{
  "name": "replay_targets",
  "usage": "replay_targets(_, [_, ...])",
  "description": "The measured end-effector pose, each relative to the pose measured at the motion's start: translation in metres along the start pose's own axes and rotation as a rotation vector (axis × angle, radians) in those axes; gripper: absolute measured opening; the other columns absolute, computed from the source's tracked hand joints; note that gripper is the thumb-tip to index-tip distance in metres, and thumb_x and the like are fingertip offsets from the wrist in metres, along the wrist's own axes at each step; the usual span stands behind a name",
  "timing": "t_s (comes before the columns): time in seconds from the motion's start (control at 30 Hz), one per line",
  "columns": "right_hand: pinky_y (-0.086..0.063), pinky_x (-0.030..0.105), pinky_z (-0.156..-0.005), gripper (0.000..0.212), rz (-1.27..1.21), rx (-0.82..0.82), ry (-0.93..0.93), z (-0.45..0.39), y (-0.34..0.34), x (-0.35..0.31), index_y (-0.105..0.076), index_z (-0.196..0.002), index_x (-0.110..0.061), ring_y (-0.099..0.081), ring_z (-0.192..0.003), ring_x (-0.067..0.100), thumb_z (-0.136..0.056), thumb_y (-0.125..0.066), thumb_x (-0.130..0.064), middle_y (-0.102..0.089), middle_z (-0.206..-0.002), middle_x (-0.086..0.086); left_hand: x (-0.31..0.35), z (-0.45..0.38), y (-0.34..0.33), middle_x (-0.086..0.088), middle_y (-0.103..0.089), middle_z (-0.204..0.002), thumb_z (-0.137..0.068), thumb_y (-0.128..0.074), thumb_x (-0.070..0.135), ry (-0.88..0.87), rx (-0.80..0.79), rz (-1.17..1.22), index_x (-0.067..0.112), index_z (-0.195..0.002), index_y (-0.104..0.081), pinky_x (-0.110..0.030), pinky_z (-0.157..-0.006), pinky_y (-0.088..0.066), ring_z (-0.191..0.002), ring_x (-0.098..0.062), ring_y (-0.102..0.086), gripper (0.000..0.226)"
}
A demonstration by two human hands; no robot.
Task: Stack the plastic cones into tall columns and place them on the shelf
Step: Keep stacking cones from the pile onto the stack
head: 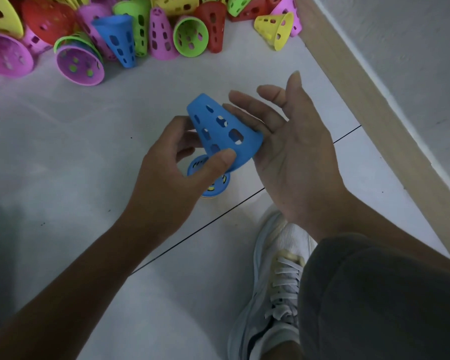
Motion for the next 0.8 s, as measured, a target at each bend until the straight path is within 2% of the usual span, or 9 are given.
replay_targets(0.17, [-0.056, 0.042, -0.096, 0.034, 0.024, -0.055, -0.014, -0.003, -0.004, -0.003, -0.056, -0.109, -0.01, -0.067, -0.114, 0.031, -0.105, -0.039, -0.04, -0.066, -0.124, 0.019, 0.002, 0.0, 0.004, -0.001, -0.067, -0.119, -0.086, -0.067, 0.035, -0.059, 0.012, 0.085, 0.019, -0.127, -0.051, -0.05, -0.1, -0.054, -0.116, -0.025, -0.065, 0.047])
replay_targets(0.27, [-0.06, 0.038, -0.089, 0.03, 0.219, 0.008, 0.045, -0.005, -0.005, -0.002, -0.056, -0.111, -0.01, -0.071, -0.107, 0.027, -0.107, -0.04, -0.035, -0.069, -0.122, 0.013, -0.001, 0.001, 0.005, -0.002, -0.064, -0.121, -0.086, -0.066, 0.027, -0.12, 0.016, 0.051, 0.017, -0.128, -0.048, -0.046, -0.099, -0.055, -0.115, -0.026, -0.064, 0.047])
replay_targets(0.4, [-0.058, 0.045, -0.09, 0.022, 0.418, 0.153, 0.107, -0.01, 0.005, 0.009, -0.055, -0.111, -0.009, -0.071, -0.104, 0.026, -0.107, -0.043, -0.027, -0.071, -0.117, 0.012, -0.021, 0.003, 0.007, 0.007, -0.062, -0.117, -0.083, -0.07, 0.026, -0.113, 0.008, -0.181, 0.027, -0.126, -0.049, -0.036, -0.099, -0.051, -0.112, -0.018, -0.061, 0.048])
replay_targets(0.5, [-0.058, 0.047, -0.093, 0.023, 0.506, 0.243, 0.044, -0.014, 0.02, 0.021, -0.057, -0.112, -0.01, -0.071, -0.103, 0.021, -0.107, -0.046, -0.03, -0.072, -0.114, 0.006, -0.04, 0.005, 0.006, 0.009, -0.057, -0.119, -0.081, -0.071, 0.034, -0.087, -0.049, -0.374, 0.026, -0.13, -0.05, -0.024, -0.098, -0.047, -0.114, -0.014, -0.056, 0.054])
replay_targets(0.6, [-0.058, 0.045, -0.093, 0.023, 0.553, 0.278, -0.018, -0.017, 0.034, 0.031, -0.059, -0.113, -0.012, -0.071, -0.101, 0.019, -0.106, -0.047, -0.03, -0.072, -0.112, 0.003, -0.054, 0.007, 0.002, 0.01, -0.051, -0.122, -0.079, -0.073, 0.031, -0.094, -0.075, -0.469, 0.024, -0.131, -0.05, -0.011, -0.094, -0.042, -0.116, -0.012, -0.051, 0.057])
replay_targets(0.67, [-0.058, 0.044, -0.092, 0.023, 0.57, 0.292, -0.036, -0.019, 0.039, 0.035, -0.059, -0.115, -0.011, -0.072, -0.1, 0.018, -0.106, -0.048, -0.029, -0.072, -0.112, 0.002, -0.06, 0.006, -0.001, 0.011, -0.047, -0.123, -0.077, -0.073, 0.033, -0.093, -0.076, -0.514, 0.025, -0.129, -0.049, -0.012, -0.092, -0.043, -0.115, -0.012, -0.05, 0.058])
replay_targets(0.8, [-0.058, 0.042, -0.09, 0.025, 0.592, 0.306, -0.043, -0.026, 0.043, 0.04, -0.059, -0.117, -0.01, -0.072, -0.099, 0.017, -0.105, -0.05, -0.03, -0.073, -0.111, 0.001, -0.067, -0.001, -0.004, 0.009, -0.044, -0.125, -0.077, -0.073, 0.039, -0.131, -0.074, -0.56, 0.025, -0.129, -0.047, -0.022, -0.089, -0.054, -0.112, -0.012, -0.054, 0.06])
Point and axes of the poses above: each hand's wrist, its own z-axis away from the middle knuckle, its own y-axis out of the back of the hand, x = y × z, the point moved 1 cm from there along -z, towards the middle knuckle
